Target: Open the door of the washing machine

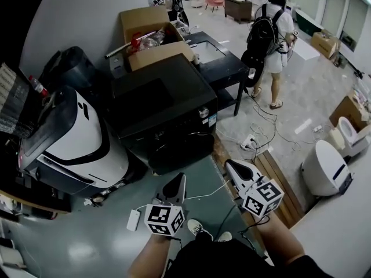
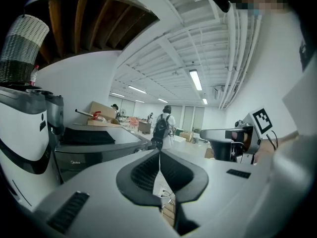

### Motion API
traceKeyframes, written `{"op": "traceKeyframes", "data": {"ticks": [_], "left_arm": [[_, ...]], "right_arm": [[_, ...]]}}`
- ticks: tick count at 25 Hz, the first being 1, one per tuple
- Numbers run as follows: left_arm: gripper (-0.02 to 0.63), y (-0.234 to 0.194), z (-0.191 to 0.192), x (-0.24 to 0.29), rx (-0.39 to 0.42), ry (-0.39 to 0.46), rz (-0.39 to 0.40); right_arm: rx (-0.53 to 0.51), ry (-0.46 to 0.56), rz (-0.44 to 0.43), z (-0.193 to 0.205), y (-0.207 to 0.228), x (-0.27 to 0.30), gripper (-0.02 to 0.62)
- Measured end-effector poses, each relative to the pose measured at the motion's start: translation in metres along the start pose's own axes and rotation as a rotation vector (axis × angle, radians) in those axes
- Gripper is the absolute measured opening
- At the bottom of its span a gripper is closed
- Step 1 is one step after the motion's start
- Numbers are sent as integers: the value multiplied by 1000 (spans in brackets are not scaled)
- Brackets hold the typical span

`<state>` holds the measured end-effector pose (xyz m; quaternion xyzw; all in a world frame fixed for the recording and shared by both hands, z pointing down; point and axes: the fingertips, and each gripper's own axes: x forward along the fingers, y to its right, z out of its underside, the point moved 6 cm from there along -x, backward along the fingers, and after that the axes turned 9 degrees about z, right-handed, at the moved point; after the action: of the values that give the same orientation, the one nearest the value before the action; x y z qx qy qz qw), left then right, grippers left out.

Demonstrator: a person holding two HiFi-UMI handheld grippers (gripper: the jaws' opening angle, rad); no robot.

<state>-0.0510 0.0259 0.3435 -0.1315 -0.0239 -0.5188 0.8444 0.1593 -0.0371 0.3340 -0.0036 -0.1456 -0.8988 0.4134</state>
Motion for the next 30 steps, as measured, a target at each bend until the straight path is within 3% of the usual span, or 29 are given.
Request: {"op": "traceKeyframes", "data": {"ticks": [4,8,13,22,30], "left_arm": [[20,-33,2,0,-12,0,-3],[21,-63,5,1,-19,-1,0],[100,-89,5,2,-31,-8,-4],[183,-105,10,17,-42,-12,7],[199,-106,16,47,-63,-26,-50]], "right_arm": [[-6,-6,-18,2,-13,35,26],[-17,-9,-22,4,-23,65,79],[-33,-21,-25,7,-32,89,108],[-103,-48,-55,11,-28,119,158],[-154,-99,-110,13,10,148,183]]}}
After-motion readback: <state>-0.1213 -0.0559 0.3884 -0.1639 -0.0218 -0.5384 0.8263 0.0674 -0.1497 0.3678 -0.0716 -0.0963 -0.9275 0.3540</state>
